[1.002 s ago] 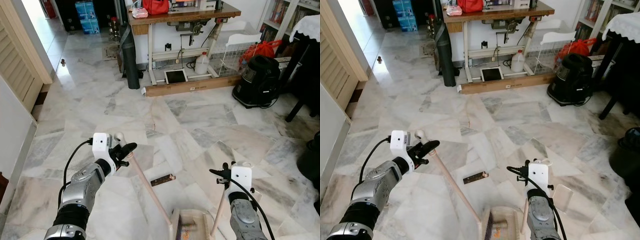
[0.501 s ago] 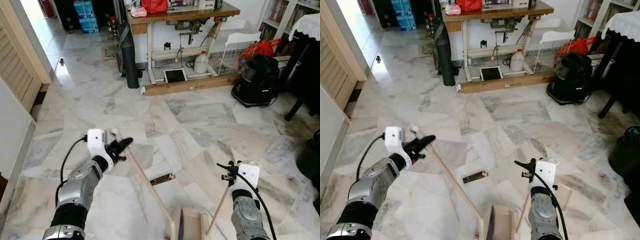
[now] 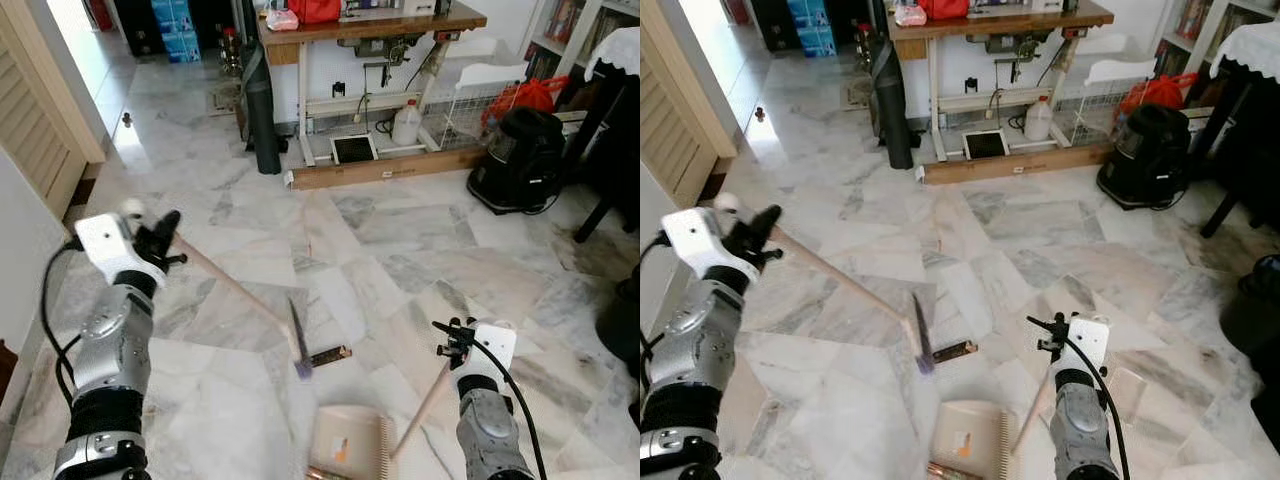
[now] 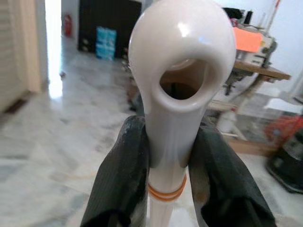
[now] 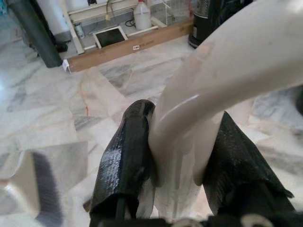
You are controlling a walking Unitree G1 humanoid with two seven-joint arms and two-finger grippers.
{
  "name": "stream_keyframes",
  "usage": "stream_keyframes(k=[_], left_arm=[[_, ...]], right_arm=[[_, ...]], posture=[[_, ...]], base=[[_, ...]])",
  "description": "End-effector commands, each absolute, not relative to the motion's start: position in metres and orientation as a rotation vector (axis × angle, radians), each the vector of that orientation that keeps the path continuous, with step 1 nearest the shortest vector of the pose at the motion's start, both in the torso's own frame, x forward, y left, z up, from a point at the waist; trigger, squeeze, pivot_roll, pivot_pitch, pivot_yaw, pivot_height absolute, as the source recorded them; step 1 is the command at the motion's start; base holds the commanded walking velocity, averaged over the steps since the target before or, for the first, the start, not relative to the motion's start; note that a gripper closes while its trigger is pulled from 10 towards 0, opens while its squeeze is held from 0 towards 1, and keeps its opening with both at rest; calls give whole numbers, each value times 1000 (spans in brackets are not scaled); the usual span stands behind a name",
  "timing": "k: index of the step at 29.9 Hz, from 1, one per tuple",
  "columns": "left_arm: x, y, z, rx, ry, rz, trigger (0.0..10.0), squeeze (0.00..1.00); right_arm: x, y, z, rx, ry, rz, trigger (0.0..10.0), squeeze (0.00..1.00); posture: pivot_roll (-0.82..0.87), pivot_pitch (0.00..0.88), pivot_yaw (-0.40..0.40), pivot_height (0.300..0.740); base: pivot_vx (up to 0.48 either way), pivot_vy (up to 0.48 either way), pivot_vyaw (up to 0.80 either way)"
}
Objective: Sweep floor
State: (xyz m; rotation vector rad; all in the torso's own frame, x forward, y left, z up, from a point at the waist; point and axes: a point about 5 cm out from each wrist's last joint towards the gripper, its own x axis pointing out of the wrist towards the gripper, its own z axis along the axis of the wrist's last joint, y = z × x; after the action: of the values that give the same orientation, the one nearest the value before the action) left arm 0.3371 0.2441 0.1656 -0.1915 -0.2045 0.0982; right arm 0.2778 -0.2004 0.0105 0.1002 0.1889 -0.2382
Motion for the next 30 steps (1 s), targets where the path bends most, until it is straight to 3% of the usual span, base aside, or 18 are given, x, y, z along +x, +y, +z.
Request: stream_keyframes(k=[1, 3, 10, 30], left_arm=[[338, 245, 175, -108, -245, 105, 10000, 0], [337, 243, 171, -11, -232, 94, 10000, 0], [337, 240, 164, 18, -218, 77, 10000, 0], [343, 190, 133, -29, -148, -76, 10000, 0]], right_arm=[[286, -202, 19, 138, 151, -252, 10000, 0], [288, -206, 22, 159, 138, -264, 10000, 0], [292, -211, 27, 218, 111, -279, 10000, 0], [316, -212, 61, 327, -46, -270, 10000, 0]], posture=[[38, 0, 29, 740], [34, 0, 26, 740], [34, 0, 14, 740], [-19, 0, 26, 740]], base=[[0, 0, 0], [0, 0, 0], [0, 0, 0], [0, 0, 0]])
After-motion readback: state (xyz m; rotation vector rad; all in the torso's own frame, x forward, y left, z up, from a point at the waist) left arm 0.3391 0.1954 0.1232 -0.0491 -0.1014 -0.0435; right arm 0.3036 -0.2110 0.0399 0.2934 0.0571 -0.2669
